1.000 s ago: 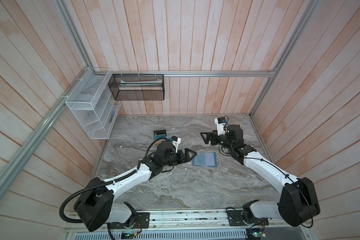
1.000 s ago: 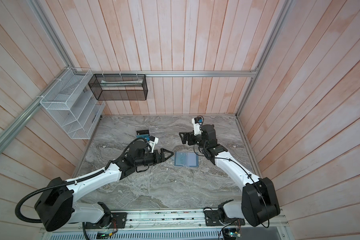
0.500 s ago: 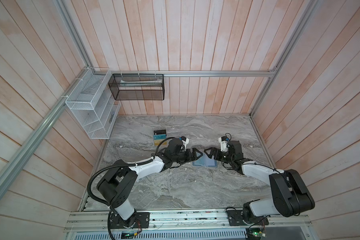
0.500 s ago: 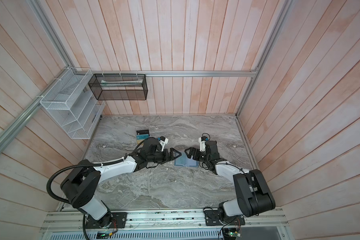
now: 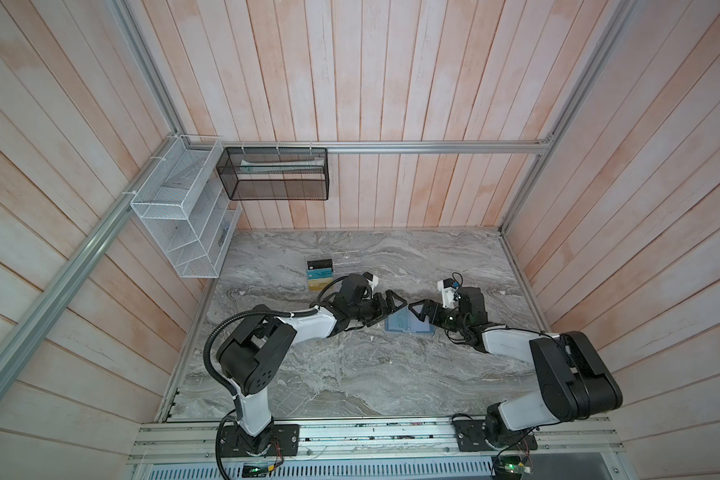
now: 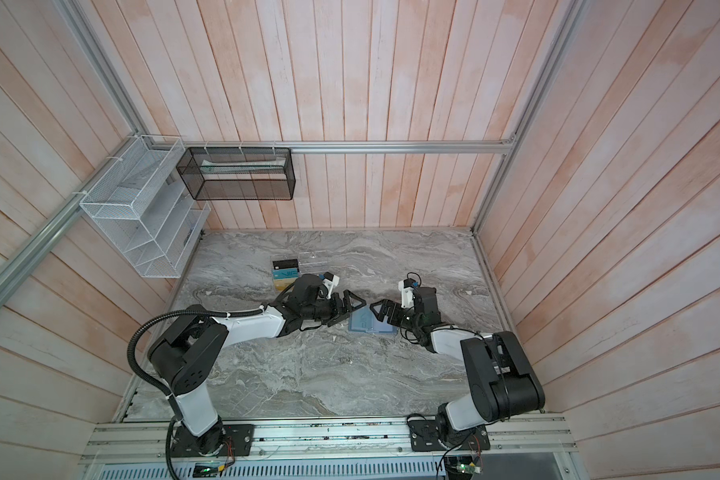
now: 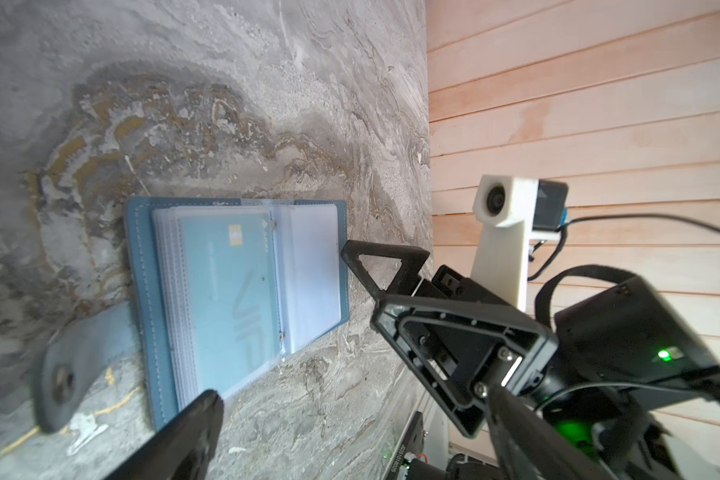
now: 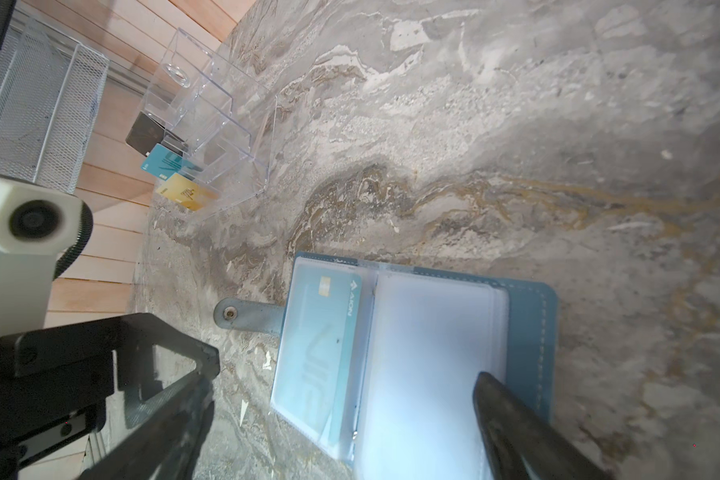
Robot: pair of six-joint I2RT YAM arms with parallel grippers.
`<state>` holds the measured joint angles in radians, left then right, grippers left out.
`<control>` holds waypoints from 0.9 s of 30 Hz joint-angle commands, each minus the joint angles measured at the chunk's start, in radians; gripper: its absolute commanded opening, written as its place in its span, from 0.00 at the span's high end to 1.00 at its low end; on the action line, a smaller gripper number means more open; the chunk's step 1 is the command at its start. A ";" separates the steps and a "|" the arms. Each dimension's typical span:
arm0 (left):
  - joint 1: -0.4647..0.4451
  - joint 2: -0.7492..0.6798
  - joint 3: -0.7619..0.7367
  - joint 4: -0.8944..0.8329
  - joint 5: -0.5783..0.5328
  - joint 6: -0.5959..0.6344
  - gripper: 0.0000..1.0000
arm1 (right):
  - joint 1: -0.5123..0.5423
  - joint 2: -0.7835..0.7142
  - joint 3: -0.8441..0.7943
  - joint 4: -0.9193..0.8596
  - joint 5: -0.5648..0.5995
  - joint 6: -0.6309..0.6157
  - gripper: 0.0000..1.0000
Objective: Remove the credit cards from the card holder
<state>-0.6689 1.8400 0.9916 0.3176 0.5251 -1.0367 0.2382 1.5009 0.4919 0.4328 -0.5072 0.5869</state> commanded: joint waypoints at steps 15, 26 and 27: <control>0.025 0.118 0.023 0.107 0.058 -0.098 0.00 | -0.023 0.046 -0.068 0.090 -0.052 0.019 0.02; 0.029 0.159 0.041 0.131 0.078 -0.117 0.00 | -0.026 0.063 -0.070 0.096 -0.058 0.011 0.02; 0.031 0.161 0.042 0.139 0.082 -0.120 0.00 | -0.026 0.065 -0.069 0.097 -0.059 0.011 0.02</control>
<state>-0.6430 1.9759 1.0077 0.4149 0.5835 -1.1461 0.2188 1.5394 0.4400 0.5552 -0.5571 0.5991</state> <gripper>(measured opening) 0.999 0.983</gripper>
